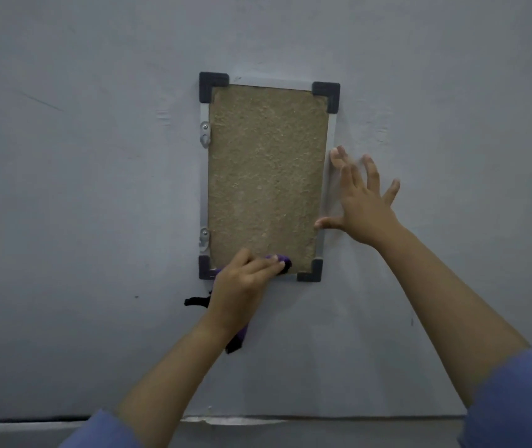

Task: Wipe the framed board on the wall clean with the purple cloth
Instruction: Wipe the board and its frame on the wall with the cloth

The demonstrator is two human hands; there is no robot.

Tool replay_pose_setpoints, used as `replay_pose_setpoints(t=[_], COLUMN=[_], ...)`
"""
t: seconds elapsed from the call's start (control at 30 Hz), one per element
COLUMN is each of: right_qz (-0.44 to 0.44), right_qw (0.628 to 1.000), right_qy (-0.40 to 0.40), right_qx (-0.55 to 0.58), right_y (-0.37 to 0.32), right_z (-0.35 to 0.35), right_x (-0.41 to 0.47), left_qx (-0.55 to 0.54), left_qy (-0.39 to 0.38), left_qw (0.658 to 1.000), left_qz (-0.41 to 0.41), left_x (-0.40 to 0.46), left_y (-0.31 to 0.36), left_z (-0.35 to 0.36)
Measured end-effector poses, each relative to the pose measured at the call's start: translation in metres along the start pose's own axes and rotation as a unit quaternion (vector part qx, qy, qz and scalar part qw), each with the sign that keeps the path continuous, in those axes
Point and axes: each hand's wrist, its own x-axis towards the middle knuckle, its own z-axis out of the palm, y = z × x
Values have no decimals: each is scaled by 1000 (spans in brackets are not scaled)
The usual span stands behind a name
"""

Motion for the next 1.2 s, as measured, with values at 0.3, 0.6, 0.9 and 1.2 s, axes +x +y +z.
replay_pose_setpoints(t=[0.3, 0.6, 0.9, 1.2], right_qz=[-12, -12, 53, 119], right_qw=[1000, 937, 642, 766], right_qy=[21, 235, -172, -12], right_qx=[-11, 259, 746, 632], right_y=[-4, -48, -60, -55], right_z=[-6, 13, 63, 41], right_x=[-7, -71, -145, -157], left_qx=[-115, -411, -616, -665], left_qy=[27, -2, -12, 0], left_qw=[981, 855, 694, 622], left_qz=[-157, -315, -371, -413], left_x=[-4, 20, 26, 23], left_y=[21, 40, 32, 33], left_z=[-21, -57, -61, -53])
